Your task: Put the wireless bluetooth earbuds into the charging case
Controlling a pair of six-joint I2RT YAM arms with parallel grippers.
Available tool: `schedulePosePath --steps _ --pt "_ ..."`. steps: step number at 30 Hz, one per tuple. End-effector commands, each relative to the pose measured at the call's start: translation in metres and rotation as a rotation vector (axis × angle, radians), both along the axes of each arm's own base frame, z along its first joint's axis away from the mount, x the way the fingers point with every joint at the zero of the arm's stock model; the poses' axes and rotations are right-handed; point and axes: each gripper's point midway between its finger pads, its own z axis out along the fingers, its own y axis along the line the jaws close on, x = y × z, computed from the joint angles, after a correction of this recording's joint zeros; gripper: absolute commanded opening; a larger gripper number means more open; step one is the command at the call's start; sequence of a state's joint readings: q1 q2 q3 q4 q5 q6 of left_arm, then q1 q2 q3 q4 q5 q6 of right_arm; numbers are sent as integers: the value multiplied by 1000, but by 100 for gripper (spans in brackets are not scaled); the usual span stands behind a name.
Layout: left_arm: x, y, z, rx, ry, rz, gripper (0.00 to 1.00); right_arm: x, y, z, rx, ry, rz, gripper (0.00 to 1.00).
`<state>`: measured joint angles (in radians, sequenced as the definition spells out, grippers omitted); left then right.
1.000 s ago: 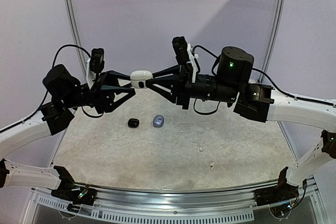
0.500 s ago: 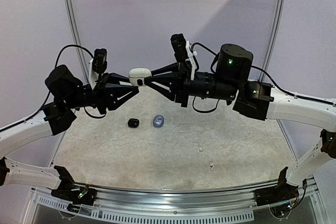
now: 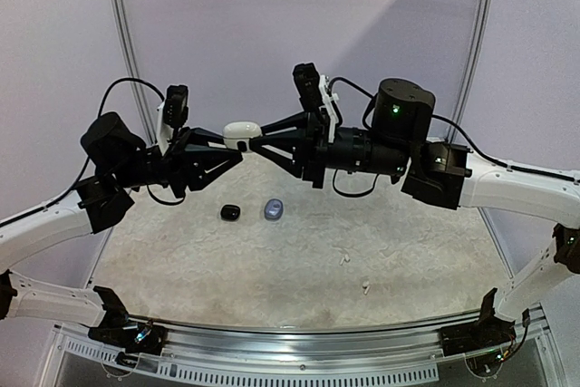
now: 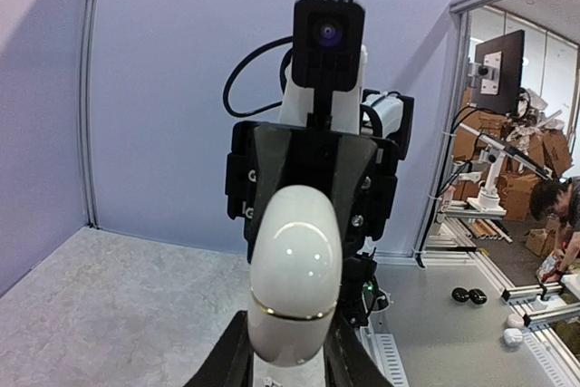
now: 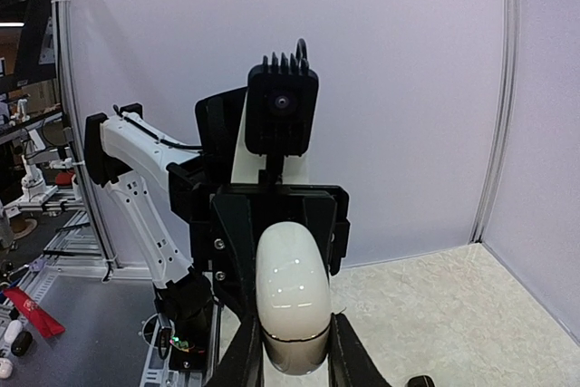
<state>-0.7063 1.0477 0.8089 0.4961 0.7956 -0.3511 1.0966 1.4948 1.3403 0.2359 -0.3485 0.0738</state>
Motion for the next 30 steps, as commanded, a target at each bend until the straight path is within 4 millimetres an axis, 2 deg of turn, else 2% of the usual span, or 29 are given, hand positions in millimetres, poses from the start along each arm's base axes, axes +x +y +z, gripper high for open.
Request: schedulePosePath --steps 1,4,9,13,16,17,20,22,23,25,30 --pt "-6 -3 10 -23 -30 -19 27 6 -1 -12 -26 -23 -31 0" --pt "-6 -3 10 -22 -30 -21 28 7 -2 -14 -32 -39 -44 0" --pt "-6 -3 10 -22 -32 -23 18 8 -5 -11 -29 -49 -56 0" --pt "-8 -3 10 -23 -38 -33 1 10 -1 -19 -46 -40 -58 0" --pt "-9 -3 11 -27 -42 -34 0 11 1 -26 -63 -32 -59 0" --pt "-8 -3 11 -28 -43 -26 0 13 1 -28 -71 -27 -70 4" --pt "-1 -1 6 -18 -56 25 0 23 -2 -36 -109 6 -124 48" --pt "2 -1 0 5 -104 56 0 23 -4 -34 -129 10 -138 71" --pt "2 -1 -3 16 -134 60 0 24 -5 -33 -136 9 -142 77" --pt "-1 -3 -8 40 -206 50 0 24 -6 -28 -136 4 -141 80" --pt "0 -5 -29 122 -317 56 0 20 1 -28 -147 8 -104 80"
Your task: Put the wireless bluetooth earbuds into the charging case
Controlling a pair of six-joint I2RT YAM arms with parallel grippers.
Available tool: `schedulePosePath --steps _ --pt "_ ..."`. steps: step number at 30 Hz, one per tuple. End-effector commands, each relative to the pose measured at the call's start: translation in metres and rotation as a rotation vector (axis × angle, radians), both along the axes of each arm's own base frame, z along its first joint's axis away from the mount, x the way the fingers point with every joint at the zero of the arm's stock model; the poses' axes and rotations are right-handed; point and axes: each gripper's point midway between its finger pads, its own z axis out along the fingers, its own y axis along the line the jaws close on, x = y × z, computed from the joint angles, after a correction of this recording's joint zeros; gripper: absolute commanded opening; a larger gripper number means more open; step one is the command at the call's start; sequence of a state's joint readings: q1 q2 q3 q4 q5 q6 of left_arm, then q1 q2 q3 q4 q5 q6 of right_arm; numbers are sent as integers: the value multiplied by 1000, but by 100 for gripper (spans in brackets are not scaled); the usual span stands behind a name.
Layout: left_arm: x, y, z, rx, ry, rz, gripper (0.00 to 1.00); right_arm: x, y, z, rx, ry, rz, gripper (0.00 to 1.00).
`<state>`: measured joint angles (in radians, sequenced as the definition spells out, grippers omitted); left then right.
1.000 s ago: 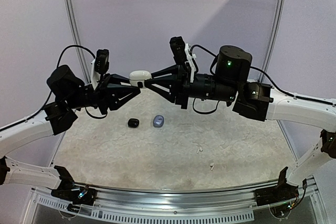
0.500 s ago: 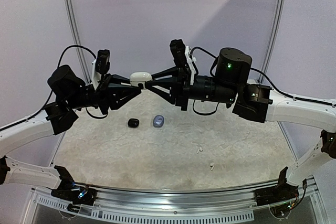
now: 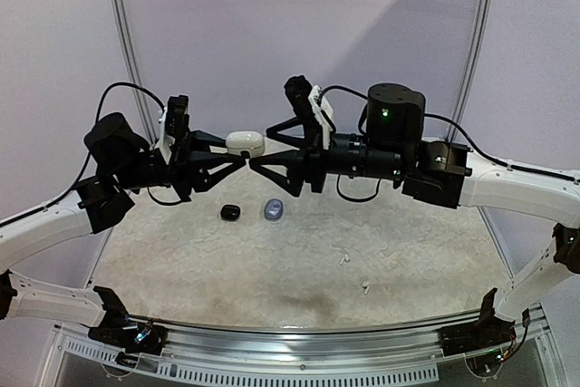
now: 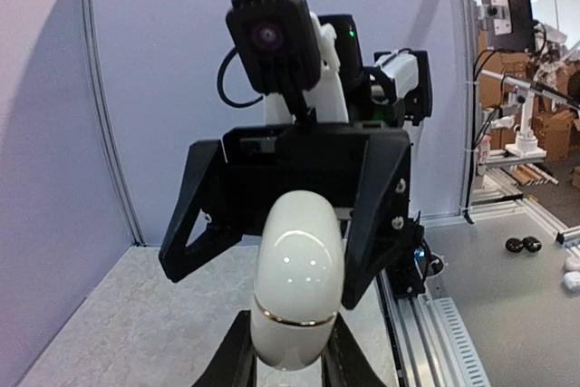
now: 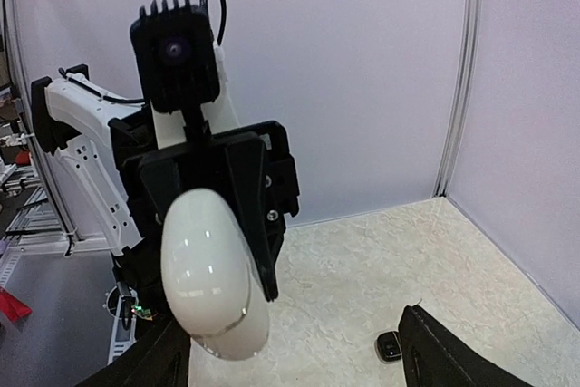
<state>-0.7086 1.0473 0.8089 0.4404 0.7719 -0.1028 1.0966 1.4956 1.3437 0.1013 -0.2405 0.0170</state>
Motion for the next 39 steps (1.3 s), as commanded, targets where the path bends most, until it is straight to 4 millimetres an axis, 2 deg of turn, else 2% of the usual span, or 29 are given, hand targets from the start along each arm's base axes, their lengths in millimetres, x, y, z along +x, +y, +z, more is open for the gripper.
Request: schedulePosePath --steps 1,6,8,15,25,34,39 --pt "-4 -4 -22 90 -126 5 0 0 5 5 -19 4 16 80" --pt "-4 -4 -27 110 -131 5 0 10 7 1 -47 15 -31 79" --pt "-4 -4 -28 110 -137 6 0 14 7 -9 -92 8 -54 79" --pt "-9 -5 -29 111 -143 -29 0 28 6 -21 -175 -12 -115 78" --pt "-16 -5 -53 187 -166 -73 0 38 2 -11 -150 -20 -171 74" --pt "-18 -5 -58 200 -147 -80 0 45 3 -14 -129 16 -200 71" --pt "-18 -4 -57 189 -140 -76 0 49 2 -23 -154 29 -209 71"
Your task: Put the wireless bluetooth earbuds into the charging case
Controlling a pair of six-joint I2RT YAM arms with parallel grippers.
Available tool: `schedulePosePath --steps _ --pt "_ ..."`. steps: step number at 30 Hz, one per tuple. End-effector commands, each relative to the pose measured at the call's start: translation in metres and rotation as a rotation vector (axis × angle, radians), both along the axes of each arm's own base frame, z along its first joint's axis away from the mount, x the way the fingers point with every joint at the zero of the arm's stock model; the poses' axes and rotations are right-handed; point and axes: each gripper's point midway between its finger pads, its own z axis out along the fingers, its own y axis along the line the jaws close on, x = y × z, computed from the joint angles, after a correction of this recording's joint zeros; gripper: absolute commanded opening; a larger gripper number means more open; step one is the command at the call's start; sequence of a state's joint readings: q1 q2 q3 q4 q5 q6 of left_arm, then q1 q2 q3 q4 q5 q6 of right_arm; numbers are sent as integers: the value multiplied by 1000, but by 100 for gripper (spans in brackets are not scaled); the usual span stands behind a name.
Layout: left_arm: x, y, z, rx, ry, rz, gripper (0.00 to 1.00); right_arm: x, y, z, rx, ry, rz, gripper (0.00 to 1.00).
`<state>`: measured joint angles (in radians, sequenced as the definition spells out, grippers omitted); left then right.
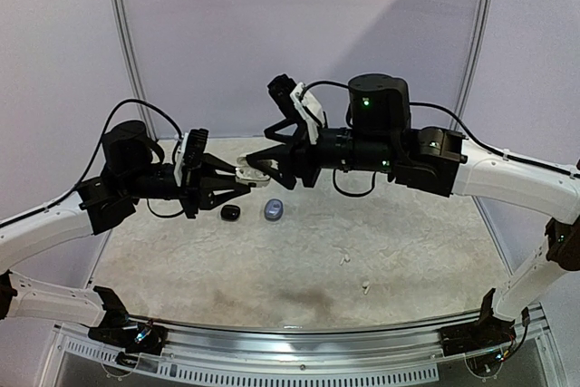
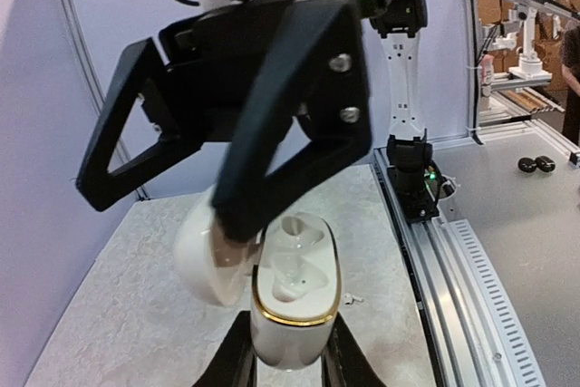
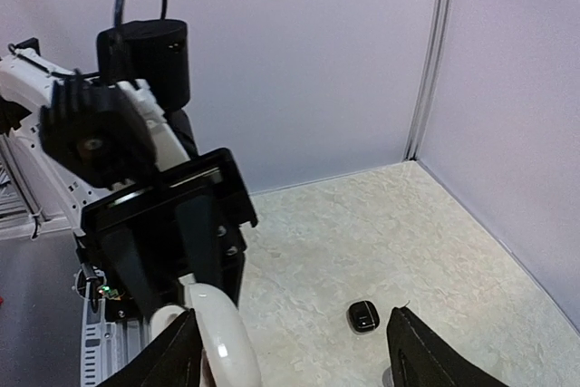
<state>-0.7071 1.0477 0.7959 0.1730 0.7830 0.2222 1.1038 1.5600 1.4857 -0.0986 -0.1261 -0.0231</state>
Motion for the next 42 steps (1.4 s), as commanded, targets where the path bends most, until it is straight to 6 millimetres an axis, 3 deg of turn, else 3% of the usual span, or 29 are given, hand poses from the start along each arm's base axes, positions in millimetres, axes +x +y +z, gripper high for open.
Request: schedulePosePath --steps 1,7,13,19,22,24,26,29,31,35,38,42 --pt "-19 -1 2 -20 -21 -82 0 30 -4 -17 -36 22 -111 71" --pt "-15 0 6 -64 20 -46 0 29 -3 -24 -45 71 -116 71" --pt "5 3 -9 -118 204 72 0 24 2 -8 -29 110 -76 74" --pt "17 5 -16 -150 242 135 0 22 12 5 -23 146 -32 77" --pt "23 7 -17 -161 251 169 0 35 6 18 5 173 -79 77" --pt "27 9 -17 -166 253 190 0 63 -16 17 -10 228 -227 78" --pt "29 10 -18 -168 255 208 0 96 -56 -8 -51 378 -465 77" --pt "33 13 -21 -172 253 237 0 114 -125 -80 -214 587 -802 73" --pt "35 16 -23 -174 253 254 0 103 -159 -130 -343 702 -945 72" --pt "37 19 -24 -174 252 271 0 61 -195 -210 -585 890 -1027 67" --pt "37 21 -25 -173 243 271 0 29 -216 -251 -719 1017 -1081 63" --pt "37 21 -26 -169 243 272 0 3 -214 -288 -790 1145 -1045 58"
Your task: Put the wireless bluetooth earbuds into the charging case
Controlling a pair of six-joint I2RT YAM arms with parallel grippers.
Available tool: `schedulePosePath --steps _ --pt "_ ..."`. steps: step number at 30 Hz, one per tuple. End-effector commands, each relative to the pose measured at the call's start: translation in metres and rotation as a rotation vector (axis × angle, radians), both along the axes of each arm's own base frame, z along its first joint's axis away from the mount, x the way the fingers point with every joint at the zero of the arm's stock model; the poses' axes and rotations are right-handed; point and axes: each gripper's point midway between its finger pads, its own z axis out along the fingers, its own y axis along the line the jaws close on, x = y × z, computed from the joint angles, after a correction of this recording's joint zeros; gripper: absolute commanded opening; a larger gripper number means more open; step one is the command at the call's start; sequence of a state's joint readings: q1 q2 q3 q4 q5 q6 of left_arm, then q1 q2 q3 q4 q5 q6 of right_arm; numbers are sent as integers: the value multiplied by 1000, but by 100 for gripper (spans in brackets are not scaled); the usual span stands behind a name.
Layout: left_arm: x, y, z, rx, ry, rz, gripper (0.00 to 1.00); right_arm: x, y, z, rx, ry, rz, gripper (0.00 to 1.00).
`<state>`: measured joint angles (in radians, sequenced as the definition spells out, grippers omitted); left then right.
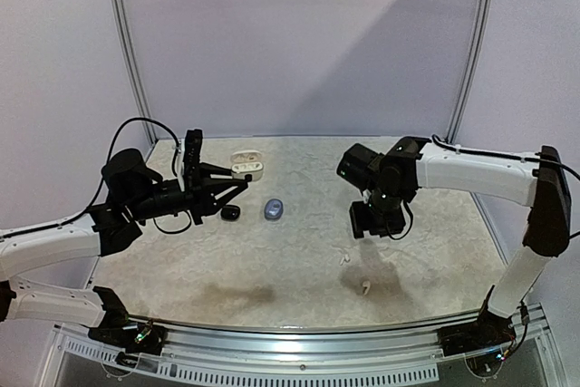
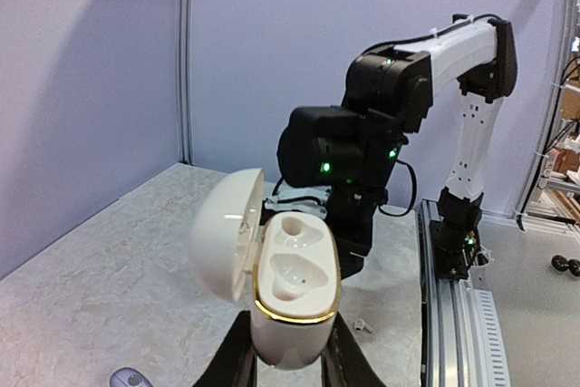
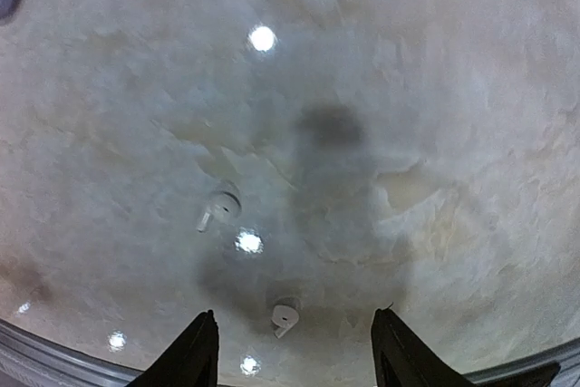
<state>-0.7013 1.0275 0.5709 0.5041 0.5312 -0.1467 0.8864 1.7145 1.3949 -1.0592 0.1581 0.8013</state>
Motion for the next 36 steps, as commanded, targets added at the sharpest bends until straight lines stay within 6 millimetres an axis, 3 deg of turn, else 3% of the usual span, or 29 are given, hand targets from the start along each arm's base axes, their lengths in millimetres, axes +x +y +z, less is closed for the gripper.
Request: schedulePosePath --steps 1,8,11,18,30,36 --pt "2 4 1 -9 -20 17 0 -37 -10 -32 -36 177 -78 57" --pt "0 5 -1 -2 -24 15 0 -61 -6 -72 -102 333 -6 51" --pt "0 5 -1 1 -24 15 0 -68 5 -83 -77 363 25 49" --pt "1 5 -2 5 -26 13 0 -78 1 -105 -88 396 24 43" --pt "0 5 -4 11 -25 8 0 -78 -8 -118 -130 391 23 26" --pt "0 4 -4 17 -26 7 0 -80 -11 -115 -154 402 26 23"
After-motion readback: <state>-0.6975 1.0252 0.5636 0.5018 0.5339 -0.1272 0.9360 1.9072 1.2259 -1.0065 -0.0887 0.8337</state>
